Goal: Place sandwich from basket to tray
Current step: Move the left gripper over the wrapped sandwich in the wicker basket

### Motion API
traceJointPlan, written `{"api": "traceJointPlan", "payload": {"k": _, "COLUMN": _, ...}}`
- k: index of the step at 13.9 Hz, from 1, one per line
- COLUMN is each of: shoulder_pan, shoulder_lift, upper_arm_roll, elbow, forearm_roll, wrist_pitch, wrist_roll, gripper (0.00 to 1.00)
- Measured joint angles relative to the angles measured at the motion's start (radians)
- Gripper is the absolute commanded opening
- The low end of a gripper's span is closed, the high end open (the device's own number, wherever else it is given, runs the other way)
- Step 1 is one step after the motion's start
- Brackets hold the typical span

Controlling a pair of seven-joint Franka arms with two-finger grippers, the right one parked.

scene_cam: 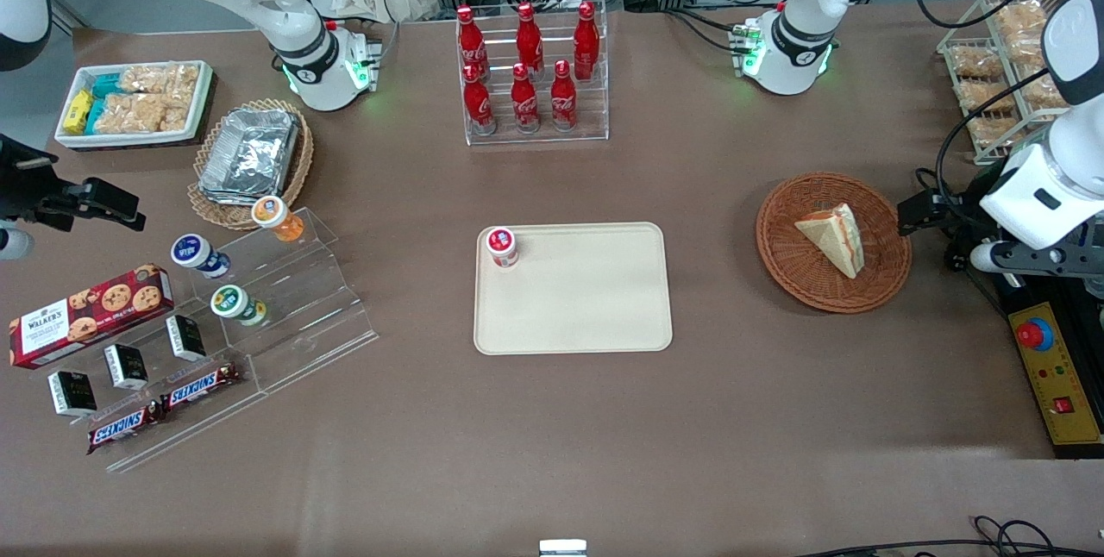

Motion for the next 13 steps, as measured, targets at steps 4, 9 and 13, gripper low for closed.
{"api": "traceJointPlan", "payload": {"k": 4, "shoulder_pan": -0.004, "shoulder_lift": -0.024, "upper_arm_roll": -0.012, "elbow": -0.001, "forearm_roll": 0.0, "wrist_pitch": -0.028, "wrist_roll": -0.002, "gripper": 1.0}}
{"api": "traceJointPlan", "payload": {"k": 9, "shoulder_pan": -0.004, "shoulder_lift": -0.084, "upper_arm_roll": -0.016, "elbow": -0.054, "forearm_roll": 0.0, "wrist_pitch": -0.051, "wrist_roll": -0.036, "gripper": 1.0}}
{"api": "traceJointPlan", "payload": {"k": 13, "shoulder_pan": -0.004, "shoulder_lift": -0.166, "upper_arm_roll": -0.022, "elbow": -0.183, "forearm_roll": 0.0, "wrist_pitch": -0.024, "wrist_roll": -0.087, "gripper": 1.0}}
